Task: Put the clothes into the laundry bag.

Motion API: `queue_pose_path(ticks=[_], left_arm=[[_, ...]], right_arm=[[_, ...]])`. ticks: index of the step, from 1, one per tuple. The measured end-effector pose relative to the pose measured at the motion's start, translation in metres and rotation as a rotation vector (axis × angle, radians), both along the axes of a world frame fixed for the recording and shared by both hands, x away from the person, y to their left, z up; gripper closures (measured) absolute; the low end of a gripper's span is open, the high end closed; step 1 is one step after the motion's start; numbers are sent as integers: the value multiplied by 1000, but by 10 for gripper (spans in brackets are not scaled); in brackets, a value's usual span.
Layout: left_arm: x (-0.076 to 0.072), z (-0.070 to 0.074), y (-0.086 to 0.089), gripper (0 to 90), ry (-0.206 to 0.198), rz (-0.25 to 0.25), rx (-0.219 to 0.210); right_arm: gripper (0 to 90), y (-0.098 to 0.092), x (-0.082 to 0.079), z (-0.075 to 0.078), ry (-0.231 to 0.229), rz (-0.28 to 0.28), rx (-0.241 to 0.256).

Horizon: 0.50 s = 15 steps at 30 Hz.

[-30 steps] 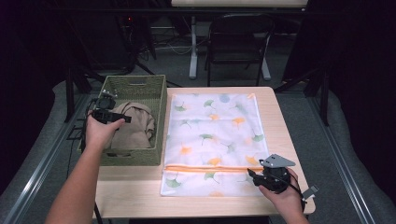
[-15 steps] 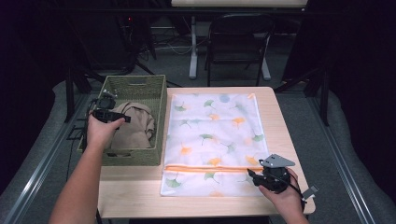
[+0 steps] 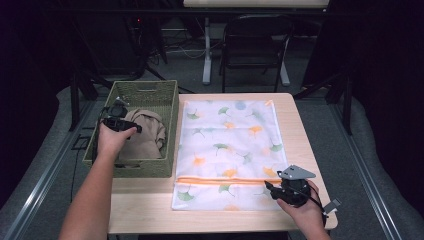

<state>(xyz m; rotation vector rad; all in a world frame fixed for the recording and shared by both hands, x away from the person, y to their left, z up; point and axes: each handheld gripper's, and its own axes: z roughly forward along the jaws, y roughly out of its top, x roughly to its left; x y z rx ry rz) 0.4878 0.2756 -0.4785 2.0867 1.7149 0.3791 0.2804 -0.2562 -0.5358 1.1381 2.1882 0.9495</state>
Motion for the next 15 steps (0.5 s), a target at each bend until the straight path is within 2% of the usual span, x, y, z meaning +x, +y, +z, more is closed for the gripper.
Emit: queue_pose_path(ticks=[5, 15], left_arm=[[4, -6, -1, 264, 31, 3, 23], [9, -13, -1, 262, 53, 0, 19]], right_arm=[[413, 0, 0, 0, -2, 0, 0], [413, 1, 0, 0, 1, 0, -3]])
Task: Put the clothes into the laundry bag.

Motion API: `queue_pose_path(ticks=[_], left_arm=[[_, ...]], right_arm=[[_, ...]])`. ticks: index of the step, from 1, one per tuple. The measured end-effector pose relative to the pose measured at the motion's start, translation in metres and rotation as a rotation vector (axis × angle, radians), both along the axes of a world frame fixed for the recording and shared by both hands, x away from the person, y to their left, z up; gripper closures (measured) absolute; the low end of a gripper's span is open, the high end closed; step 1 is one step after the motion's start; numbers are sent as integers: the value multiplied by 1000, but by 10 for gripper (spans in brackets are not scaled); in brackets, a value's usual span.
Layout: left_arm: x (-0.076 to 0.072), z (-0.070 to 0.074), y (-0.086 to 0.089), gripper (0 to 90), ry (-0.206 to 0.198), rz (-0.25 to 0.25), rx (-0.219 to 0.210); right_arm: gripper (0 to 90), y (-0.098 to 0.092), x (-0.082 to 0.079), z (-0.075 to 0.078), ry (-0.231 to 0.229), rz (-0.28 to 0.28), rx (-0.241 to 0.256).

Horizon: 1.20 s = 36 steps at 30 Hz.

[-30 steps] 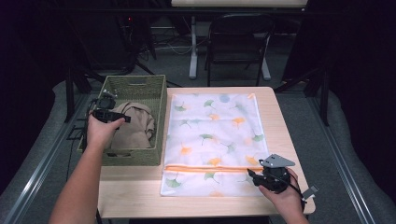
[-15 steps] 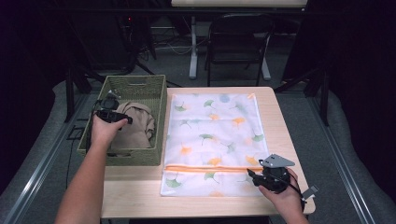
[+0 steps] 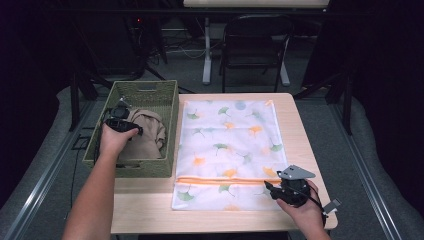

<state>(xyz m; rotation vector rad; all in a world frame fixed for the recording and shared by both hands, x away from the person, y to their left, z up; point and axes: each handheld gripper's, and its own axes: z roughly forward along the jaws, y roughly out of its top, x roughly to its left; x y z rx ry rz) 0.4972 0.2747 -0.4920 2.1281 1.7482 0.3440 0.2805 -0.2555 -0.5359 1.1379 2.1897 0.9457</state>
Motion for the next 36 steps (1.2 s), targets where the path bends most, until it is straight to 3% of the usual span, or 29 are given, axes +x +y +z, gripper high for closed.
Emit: queue_pose_path(ticks=[12, 36], left_arm=[[6, -11, -5, 259, 39, -9, 23], [12, -22, -9, 234, 67, -3, 41]], right_arm=[[413, 1, 0, -1, -3, 1, 4], [413, 2, 1, -1, -1, 10, -4]])
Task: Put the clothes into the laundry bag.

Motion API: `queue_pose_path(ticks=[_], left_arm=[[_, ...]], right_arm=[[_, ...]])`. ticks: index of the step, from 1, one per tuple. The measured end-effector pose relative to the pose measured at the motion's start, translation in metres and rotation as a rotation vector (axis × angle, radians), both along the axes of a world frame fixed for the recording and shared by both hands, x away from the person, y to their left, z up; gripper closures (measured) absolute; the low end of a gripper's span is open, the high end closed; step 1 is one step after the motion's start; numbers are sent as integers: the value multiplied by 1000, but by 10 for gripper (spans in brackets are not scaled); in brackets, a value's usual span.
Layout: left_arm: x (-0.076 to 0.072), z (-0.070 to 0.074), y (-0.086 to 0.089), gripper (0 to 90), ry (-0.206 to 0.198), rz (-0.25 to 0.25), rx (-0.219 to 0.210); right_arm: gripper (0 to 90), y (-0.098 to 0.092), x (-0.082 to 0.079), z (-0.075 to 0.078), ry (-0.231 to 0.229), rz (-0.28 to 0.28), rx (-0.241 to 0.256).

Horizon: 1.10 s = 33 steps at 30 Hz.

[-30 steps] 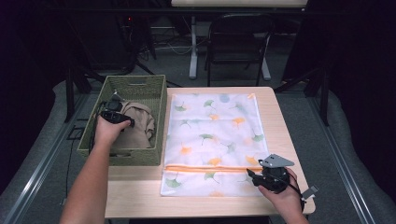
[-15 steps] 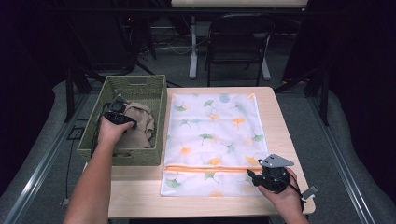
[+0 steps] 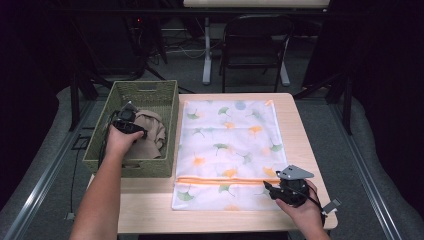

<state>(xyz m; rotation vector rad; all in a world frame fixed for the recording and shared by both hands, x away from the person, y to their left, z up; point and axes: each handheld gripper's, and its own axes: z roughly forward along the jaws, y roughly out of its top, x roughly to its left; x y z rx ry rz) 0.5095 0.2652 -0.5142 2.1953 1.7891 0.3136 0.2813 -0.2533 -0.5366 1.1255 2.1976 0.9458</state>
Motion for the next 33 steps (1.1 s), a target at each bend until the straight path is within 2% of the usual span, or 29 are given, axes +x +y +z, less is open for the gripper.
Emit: queue_pose_path(ticks=[14, 33], left_arm=[[3, -6, 0, 201, 9, -7, 9], [3, -10, -3, 234, -2, -6, 27]], right_arm=[[413, 0, 0, 0, -5, -2, 2], [413, 0, 0, 0, -3, 0, -3]])
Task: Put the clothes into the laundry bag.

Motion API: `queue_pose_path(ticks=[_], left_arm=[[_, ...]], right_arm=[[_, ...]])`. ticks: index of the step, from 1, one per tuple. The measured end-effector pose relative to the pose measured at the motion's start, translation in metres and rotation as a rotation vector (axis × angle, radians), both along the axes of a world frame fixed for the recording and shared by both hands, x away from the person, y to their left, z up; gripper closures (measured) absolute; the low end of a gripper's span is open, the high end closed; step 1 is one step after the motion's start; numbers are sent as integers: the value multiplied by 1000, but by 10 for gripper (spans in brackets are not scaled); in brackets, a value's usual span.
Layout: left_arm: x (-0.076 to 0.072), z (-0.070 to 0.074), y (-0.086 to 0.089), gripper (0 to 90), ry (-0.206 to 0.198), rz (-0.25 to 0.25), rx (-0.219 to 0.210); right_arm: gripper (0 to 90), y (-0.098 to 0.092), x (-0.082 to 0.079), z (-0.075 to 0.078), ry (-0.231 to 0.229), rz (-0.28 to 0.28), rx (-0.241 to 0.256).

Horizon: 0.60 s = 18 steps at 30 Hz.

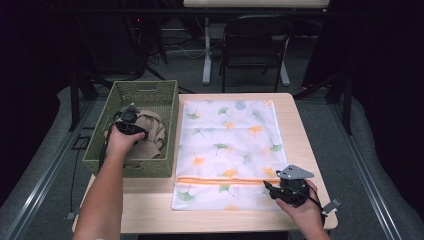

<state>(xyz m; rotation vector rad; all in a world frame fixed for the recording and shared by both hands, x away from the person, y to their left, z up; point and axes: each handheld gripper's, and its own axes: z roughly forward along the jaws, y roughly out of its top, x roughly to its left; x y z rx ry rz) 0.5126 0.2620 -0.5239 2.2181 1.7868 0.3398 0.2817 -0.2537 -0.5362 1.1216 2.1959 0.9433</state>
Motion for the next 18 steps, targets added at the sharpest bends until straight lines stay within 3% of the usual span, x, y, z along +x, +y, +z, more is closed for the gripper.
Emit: queue_pose_path(ticks=[11, 18], left_arm=[[0, -2, 4, 251, 10, 17, -48], [0, -3, 5, 278, 10, 19, -54]], right_arm=[[413, 0, 0, 0, -1, -1, -5], [413, 0, 0, 0, 2, 6, 2]])
